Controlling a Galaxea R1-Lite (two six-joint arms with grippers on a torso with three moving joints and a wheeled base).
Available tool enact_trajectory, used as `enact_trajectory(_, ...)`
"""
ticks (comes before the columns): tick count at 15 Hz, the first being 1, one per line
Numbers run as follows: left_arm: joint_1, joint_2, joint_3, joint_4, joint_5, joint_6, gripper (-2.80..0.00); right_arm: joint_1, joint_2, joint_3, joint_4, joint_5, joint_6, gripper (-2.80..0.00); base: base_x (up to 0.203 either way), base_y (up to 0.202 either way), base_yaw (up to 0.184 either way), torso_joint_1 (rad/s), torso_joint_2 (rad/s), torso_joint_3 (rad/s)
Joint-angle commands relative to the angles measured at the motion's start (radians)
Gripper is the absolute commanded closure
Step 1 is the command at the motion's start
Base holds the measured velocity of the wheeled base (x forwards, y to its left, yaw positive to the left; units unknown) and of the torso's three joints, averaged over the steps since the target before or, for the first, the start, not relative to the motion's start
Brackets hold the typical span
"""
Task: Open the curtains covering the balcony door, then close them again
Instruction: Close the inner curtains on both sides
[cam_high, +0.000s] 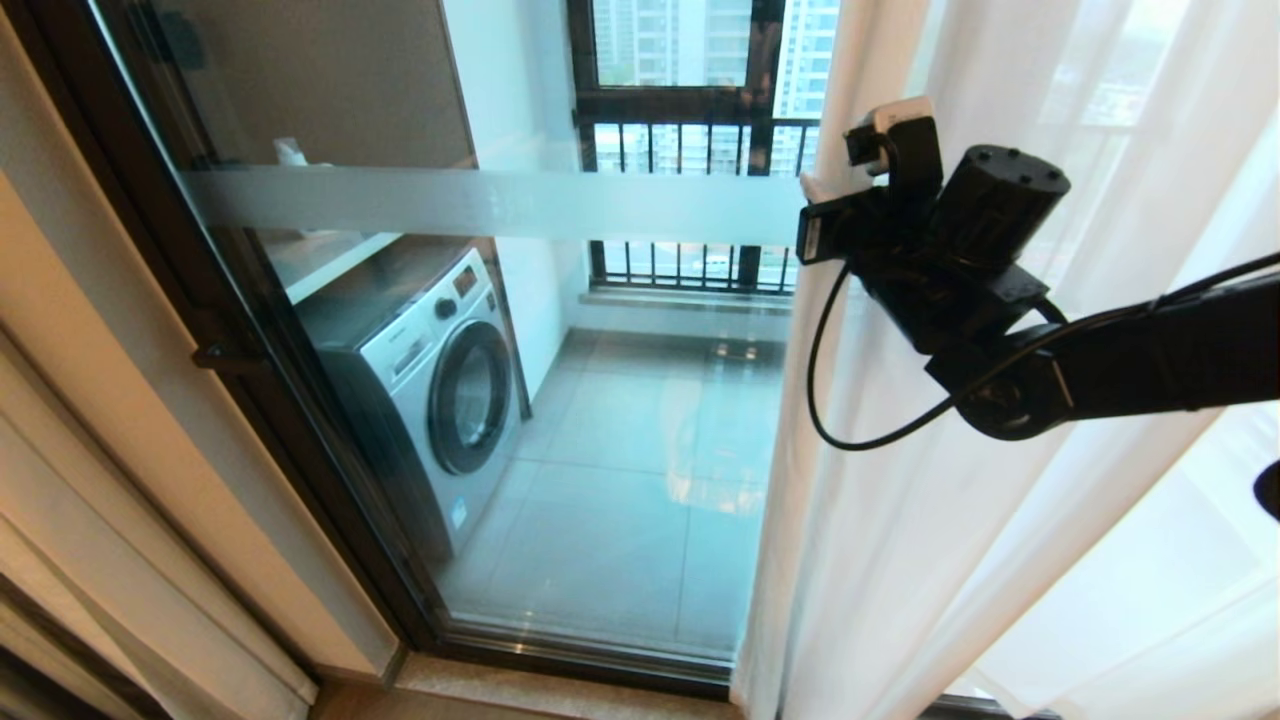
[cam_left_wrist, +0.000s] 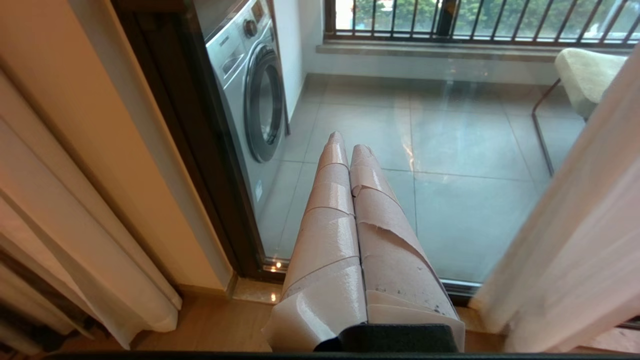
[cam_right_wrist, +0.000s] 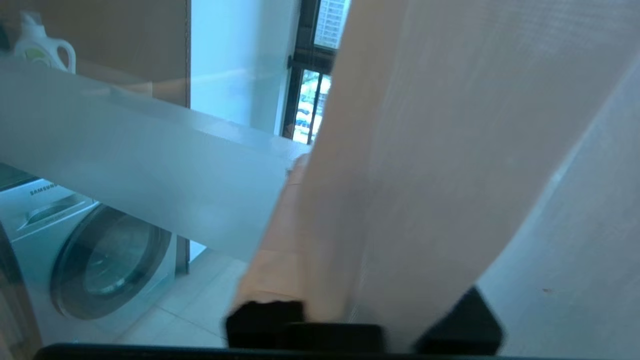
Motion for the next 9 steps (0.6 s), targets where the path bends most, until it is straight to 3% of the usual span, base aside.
enact_trajectory(1, -0.001, 0.0, 0.0, 0.0, 0.0, 0.0, 0.0, 0.001, -0.02, 0.019, -0.017, 0.0, 0.004, -2.8, 0.0, 0.0, 0.0, 0.0, 0.0, 0.0)
enact_trajectory(4, 0.0, 0.0, 0.0, 0.0, 0.0, 0.0, 0.0, 0.001, -0.085, 0.055, -0.002, 0.0, 0.005, -2.8, 0.0, 0.0, 0.0, 0.0, 0.0, 0.0)
enact_trajectory(9, -0.001, 0.0, 0.0, 0.0, 0.0, 0.0, 0.0, 0.004, -0.317, 0.285, 0.035, 0.0, 0.003, -2.8, 0.0, 0.0, 0.0, 0.0, 0.0, 0.0)
